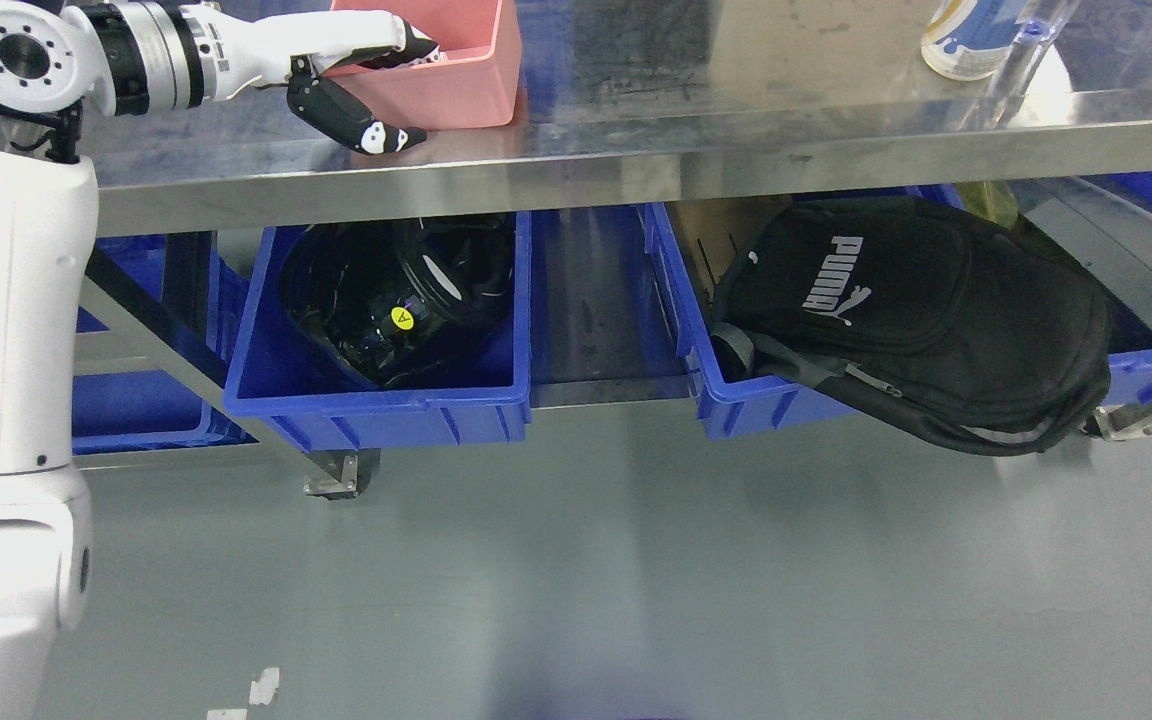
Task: Place storage box into left shelf container
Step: 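Grasp the pink storage box's near edge with the left hand, then lift the pink box off the table with the left hand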
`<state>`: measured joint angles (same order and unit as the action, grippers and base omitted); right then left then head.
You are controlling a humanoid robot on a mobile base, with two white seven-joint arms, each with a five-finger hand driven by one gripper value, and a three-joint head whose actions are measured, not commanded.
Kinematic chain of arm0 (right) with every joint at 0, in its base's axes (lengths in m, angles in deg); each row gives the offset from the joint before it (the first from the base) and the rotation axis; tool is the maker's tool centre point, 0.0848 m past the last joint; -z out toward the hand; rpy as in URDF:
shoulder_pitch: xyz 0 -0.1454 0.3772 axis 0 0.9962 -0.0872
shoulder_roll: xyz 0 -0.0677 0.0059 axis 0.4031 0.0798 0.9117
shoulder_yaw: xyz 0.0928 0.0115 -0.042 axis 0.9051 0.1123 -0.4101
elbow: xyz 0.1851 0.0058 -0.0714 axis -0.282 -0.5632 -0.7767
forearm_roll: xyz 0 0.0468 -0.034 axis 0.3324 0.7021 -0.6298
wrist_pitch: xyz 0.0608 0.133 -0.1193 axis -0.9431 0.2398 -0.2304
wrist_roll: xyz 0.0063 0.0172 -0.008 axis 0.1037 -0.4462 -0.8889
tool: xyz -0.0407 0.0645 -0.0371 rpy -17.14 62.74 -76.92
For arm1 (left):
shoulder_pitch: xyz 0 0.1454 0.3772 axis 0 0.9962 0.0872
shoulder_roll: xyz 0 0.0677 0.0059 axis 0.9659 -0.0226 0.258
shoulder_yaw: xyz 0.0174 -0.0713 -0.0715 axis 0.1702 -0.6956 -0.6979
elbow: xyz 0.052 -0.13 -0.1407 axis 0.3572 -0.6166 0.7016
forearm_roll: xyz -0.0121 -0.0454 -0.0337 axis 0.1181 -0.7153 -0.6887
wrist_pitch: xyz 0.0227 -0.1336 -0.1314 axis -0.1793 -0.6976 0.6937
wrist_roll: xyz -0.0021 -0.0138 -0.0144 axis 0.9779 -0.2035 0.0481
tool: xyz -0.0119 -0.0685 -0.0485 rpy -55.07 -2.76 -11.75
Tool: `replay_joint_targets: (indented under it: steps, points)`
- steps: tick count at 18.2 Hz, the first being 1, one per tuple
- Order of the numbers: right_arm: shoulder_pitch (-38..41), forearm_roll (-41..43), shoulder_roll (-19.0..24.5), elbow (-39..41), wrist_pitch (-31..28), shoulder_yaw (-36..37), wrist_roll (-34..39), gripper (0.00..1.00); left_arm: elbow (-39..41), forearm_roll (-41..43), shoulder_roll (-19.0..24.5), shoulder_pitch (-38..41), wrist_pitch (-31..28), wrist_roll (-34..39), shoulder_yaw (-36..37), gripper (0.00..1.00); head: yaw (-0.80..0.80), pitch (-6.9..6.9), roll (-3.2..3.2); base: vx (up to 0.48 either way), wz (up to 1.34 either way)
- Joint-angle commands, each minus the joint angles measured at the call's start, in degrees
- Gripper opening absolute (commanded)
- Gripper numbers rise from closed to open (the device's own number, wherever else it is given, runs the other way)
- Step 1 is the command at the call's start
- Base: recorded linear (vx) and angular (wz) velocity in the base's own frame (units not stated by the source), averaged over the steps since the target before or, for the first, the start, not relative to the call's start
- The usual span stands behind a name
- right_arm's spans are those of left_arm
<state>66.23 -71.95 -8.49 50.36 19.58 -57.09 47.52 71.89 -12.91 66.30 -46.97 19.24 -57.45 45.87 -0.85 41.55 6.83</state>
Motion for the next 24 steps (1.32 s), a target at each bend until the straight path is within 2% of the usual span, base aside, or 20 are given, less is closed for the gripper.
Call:
replay_joint_targets:
  steps: [1, 3, 5, 10, 12, 14, 16, 20, 24]
  points:
    - [-0.3, 1.2, -1.0, 1.0, -0.4, 0.0, -0.4, 1.0, -2.0, -5.5, -8.7, 1.8, 2.1, -1.5, -15.5, 0.0, 0.0, 0.0, 0.0, 0.008, 0.05]
    - [-0.3, 1.2, -1.0, 1.0, -0.4, 0.0, -0.3, 1.0, -2.0, -10.9, -16.4, 3.4, 2.5, -0.5, -24.9, 0.0, 0.0, 0.0, 0.0, 0.01, 0.05]
    - [-0.2, 1.2, -1.0, 1.0, -0.4, 0.0, -0.3, 1.0, -1.5, -15.0, -16.4, 5.2, 3.7, -0.4, -29.5, 0.0, 0.0, 0.0, 0.0, 0.012, 0.02]
    - [-0.2, 1.2, -1.0, 1.0, -0.4, 0.0, -0.4, 1.0, 0.0, -29.4, -16.4, 7.7, 4.7, 6.4, -29.6, 0.0, 0.0, 0.0, 0.0, -0.007, -0.02]
    - [-0.3, 1.2, -1.0, 1.0, -0.4, 0.0, -0.4, 1.0, 0.6, -30.9, -16.4, 9.0, 4.8, 6.7, -29.7, 0.0, 0.0, 0.0, 0.0, -0.006, -0.06]
    - [-0.3, 1.2, -1.0, 1.0, -0.4, 0.0, -0.4, 1.0, 1.7, -38.1, -16.4, 10.4, 6.1, 6.9, -29.5, 0.0, 0.0, 0.0, 0.0, 0.0, -0.01]
    - [-0.3, 1.2, -1.0, 1.0, -0.4, 0.0, -0.4, 1.0, 4.8, -41.8, -16.4, 12.7, 6.4, 8.7, -29.4, 0.0, 0.0, 0.0, 0.0, 0.0, 0.0]
    - [-0.2, 1.2, -1.0, 1.0, -0.4, 0.0, -0.3, 1.0, 18.2, -46.2, -16.4, 20.1, 8.1, 24.5, -24.6, 0.01, 0.0, 0.0, 0.0, 0.0, 0.0]
    - [-0.3, 1.2, -1.0, 1.0, -0.4, 0.0, -0.4, 1.0, 25.3, -46.4, -16.4, 30.6, 17.6, 39.6, -12.4, 0.02, 0.0, 0.0, 0.0, 0.002, 0.01]
